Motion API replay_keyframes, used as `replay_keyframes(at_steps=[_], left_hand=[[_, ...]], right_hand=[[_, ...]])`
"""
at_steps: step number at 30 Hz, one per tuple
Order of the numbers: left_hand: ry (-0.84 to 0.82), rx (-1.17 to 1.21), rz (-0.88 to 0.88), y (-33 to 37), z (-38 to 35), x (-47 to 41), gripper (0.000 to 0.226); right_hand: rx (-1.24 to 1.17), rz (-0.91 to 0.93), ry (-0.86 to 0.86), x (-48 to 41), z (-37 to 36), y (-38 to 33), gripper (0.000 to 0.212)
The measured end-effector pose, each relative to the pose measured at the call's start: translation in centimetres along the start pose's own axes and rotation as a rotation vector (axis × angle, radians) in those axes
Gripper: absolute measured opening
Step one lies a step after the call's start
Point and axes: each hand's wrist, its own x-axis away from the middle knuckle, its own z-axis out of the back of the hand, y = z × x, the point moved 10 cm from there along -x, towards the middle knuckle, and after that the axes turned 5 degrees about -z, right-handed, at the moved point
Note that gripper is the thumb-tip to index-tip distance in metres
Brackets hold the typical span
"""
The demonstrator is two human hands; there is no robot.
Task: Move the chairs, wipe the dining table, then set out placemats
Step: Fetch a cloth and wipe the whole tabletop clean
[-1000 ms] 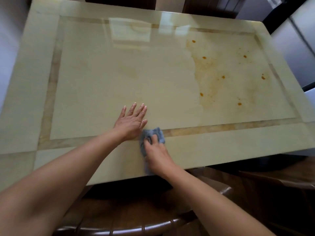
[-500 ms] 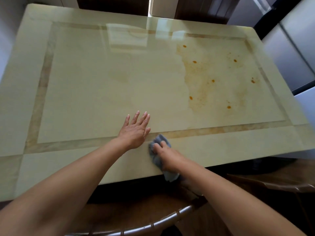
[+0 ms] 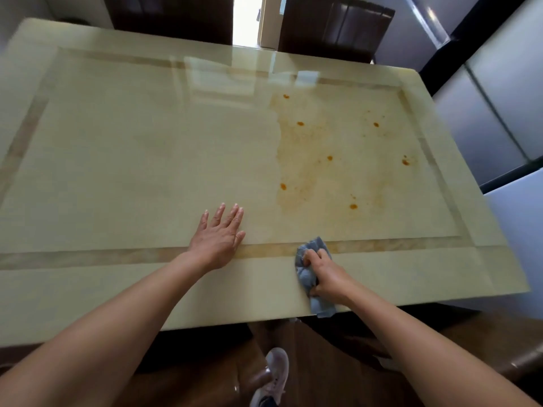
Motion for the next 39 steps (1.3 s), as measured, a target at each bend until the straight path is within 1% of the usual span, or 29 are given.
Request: replay_keyframes(at_steps=[2,3,5,6,7,9,12,13,14,16,19,22,25,27,28,30,32,33,35,39], left_hand=[[-0.003,-0.006,0.037,0.5,0.0,-0.6,0.056],[-0.005,-0.008,0.056,0.8,0.1,-1.0,0.056],[0.006,0.004,0.087,1.1,0.4,-1.5,0.056],[0.022,0.010,0.101,1.3,0.8,-1.8,0.056],[0.037,0.015,0.115,1.3,1.2,-2.1,0.056],[0.056,0.011,0.127,1.3,1.9,-2.5,0.056],[0.060,-0.004,0.129,1.4,2.3,-3.2,0.056],[0.058,-0.009,0.127,1.5,2.4,-3.6,0.056],[0.059,-0.010,0.121,1.5,2.6,-4.0,0.056],[0.069,-0.005,0.108,1.6,3.2,-5.3,0.056],[0.089,-0.025,0.083,1.4,4.2,-7.3,0.056],[0.090,-0.073,0.071,0.8,4.8,-9.2,0.057],[0.093,-0.080,0.085,-0.4,5.4,-10.4,0.057],[0.074,-0.072,0.099,-0.9,5.0,-10.7,0.058],[0.062,-0.069,0.096,-1.0,4.8,-10.8,0.058],[0.054,-0.060,0.089,-1.1,4.6,-11.0,0.058],[0.044,-0.056,0.077,-1.2,4.6,-11.2,0.058],[0.036,-0.057,0.071,-1.3,4.6,-11.3,0.058],[0.029,-0.060,0.066,-1.3,4.8,-11.3,0.058],[0.019,-0.034,0.039,-1.5,5.3,-11.3,0.055]], right_hand=[[-0.043,-0.009,0.034,-0.5,0.7,2.1,0.060],[-0.080,-0.018,0.049,-0.9,1.1,3.1,0.068],[-0.142,-0.040,0.079,-1.5,1.5,4.1,0.089],[-0.141,-0.034,0.105,-1.7,1.8,4.2,0.094],[-0.107,-0.006,0.140,-1.8,2.1,3.4,0.093],[-0.035,0.116,0.194,-1.5,2.2,-0.1,0.080],[0.006,0.277,0.202,-0.7,0.6,-6.7,0.074],[0.049,0.315,0.249,-0.7,0.2,-8.6,0.071],[0.089,0.346,0.334,-0.9,0.1,-10.1,0.068],[0.142,0.357,0.448,-2.3,0.6,-11.5,0.061],[0.225,0.274,0.529,-5.6,2.9,-9.6,0.059],[0.221,0.103,0.596,-9.1,6.6,-4.7,0.056],[0.187,-0.041,0.566,-10.2,8.4,1.6,0.059],[0.162,-0.124,0.556,-9.7,8.6,5.4,0.066],[0.150,-0.162,0.544,-9.6,8.7,6.5,0.069],[0.114,-0.217,0.607,-9.4,9.3,7.2,0.068],[0.033,-0.236,0.684,-9.3,9.5,6.1,0.063],[0.000,-0.203,0.697,-9.6,9.1,4.6,0.063],[-0.022,-0.073,0.678,-9.6,7.6,0.2,0.063],[0.018,0.218,0.526,-9.9,4.9,-9.0,0.058]])
